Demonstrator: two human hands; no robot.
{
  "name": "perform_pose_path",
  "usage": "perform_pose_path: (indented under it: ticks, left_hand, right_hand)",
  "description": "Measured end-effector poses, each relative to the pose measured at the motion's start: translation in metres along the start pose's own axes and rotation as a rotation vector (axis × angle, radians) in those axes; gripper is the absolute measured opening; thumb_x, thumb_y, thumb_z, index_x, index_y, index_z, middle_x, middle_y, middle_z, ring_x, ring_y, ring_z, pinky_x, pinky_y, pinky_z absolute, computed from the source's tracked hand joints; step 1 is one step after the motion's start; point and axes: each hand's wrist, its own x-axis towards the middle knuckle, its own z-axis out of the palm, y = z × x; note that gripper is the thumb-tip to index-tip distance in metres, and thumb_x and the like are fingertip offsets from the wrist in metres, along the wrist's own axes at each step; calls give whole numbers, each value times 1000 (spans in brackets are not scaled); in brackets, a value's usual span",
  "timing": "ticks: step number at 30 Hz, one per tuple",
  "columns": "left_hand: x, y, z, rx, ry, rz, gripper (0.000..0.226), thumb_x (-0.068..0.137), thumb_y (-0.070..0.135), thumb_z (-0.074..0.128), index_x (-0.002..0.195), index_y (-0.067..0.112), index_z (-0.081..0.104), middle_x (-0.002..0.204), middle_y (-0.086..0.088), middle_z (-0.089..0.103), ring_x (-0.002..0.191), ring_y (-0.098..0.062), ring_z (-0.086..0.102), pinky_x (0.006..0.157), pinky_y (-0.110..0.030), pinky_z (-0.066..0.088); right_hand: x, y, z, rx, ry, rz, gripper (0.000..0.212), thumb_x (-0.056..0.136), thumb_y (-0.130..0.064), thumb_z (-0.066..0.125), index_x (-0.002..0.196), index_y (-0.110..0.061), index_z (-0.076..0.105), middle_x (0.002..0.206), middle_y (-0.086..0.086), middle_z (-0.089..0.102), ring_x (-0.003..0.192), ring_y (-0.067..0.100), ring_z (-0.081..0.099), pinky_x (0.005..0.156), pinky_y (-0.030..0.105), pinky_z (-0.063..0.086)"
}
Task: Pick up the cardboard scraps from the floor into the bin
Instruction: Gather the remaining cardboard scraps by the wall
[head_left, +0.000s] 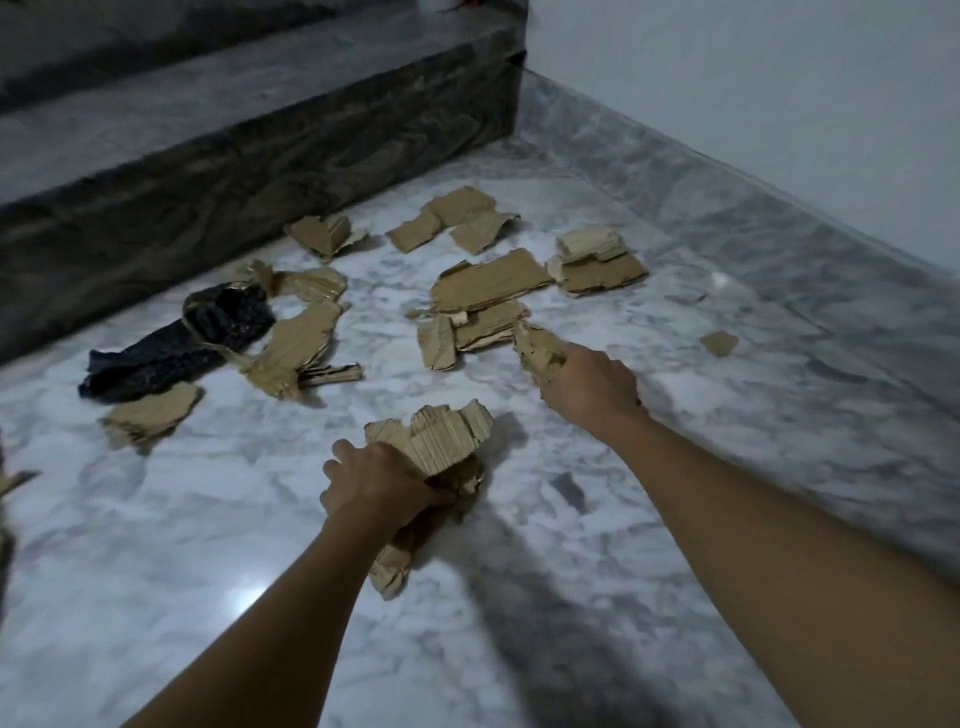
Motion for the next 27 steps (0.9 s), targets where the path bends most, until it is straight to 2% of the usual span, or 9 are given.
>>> perform_pose_path:
  ticks: [3, 5, 7, 9, 11, 14, 16, 20, 27]
  left_hand:
    - [-1, -3, 1, -36, 0, 44, 90, 52, 66, 80, 116, 8, 53, 116, -13, 41, 112, -32, 44, 85, -38, 48]
    - [3, -5, 1, -72, 11, 97, 69, 58, 54, 81, 104, 9, 56, 109, -12, 51, 99, -27, 53, 80, -35, 53]
    - [4, -10, 2, -146, 21, 135, 51, 63, 42, 82, 95, 11, 57, 97, -9, 61, 84, -24, 59, 72, -32, 54]
    - [5, -18, 5, -214, 54, 174, 44, 67, 36, 81, 97, 12, 61, 95, -10, 67, 85, -26, 62, 69, -31, 52]
    - [6, -26, 6, -270, 76, 202, 41, 69, 31, 80, 101, 12, 63, 96, -10, 69, 87, -27, 63, 69, -30, 50]
    - [8, -38, 1, -390, 12, 204, 45, 66, 24, 83, 105, 13, 64, 94, -7, 67, 84, -23, 59, 70, -29, 48]
    - [10, -47, -4, -510, -20, 180, 54, 57, 29, 83, 105, 19, 62, 95, -4, 65, 89, -23, 61, 75, -31, 51]
    - [12, -68, -4, -699, 97, 47, 58, 59, 37, 84, 108, 19, 62, 97, -5, 67, 88, -25, 64, 77, -39, 57]
    - [20, -71, -6, -719, 300, -16, 51, 73, 28, 80, 117, 11, 61, 105, -8, 66, 84, -23, 57, 57, -22, 46]
  right_hand:
    - [-11, -3, -6, 144, -57, -21, 58, 76, -42, 77, 125, -18, 57, 108, 7, 66, 94, 30, 62, 73, 35, 49]
    - [-21, -14, -8, 279, -155, -95, 53, 73, -37, 80, 119, -18, 59, 102, 3, 67, 87, 24, 63, 72, 34, 52]
    - [-32, -30, -4, 352, -305, -204, 57, 73, -30, 81, 124, -17, 59, 110, 1, 68, 92, 22, 64, 82, 38, 55]
    - [-40, -44, 3, 321, -412, -286, 76, 72, -30, 81, 139, -18, 47, 120, 2, 63, 101, 23, 62, 89, 40, 54]
    - [-42, -52, 10, 292, -440, -308, 86, 71, -35, 81, 145, -18, 40, 119, 5, 63, 100, 24, 62, 87, 39, 54]
    - [-43, -53, 17, 314, -415, -284, 73, 72, -38, 81, 134, -17, 50, 103, 2, 64, 90, 21, 61, 77, 34, 52]
    - [-46, -54, 22, 265, -405, -277, 81, 70, -50, 82, 137, -20, 48, 117, 3, 64, 100, 22, 61, 83, 36, 52]
    - [-61, -68, 36, 113, -383, -262, 101, 69, -66, 75, 148, -19, 35, 137, 3, 55, 120, 28, 55, 89, 38, 49]
    - [-69, -93, 52, 2, -263, -248, 48, 76, -50, 75, 109, -19, 59, 99, 2, 64, 98, 27, 63, 73, 33, 37]
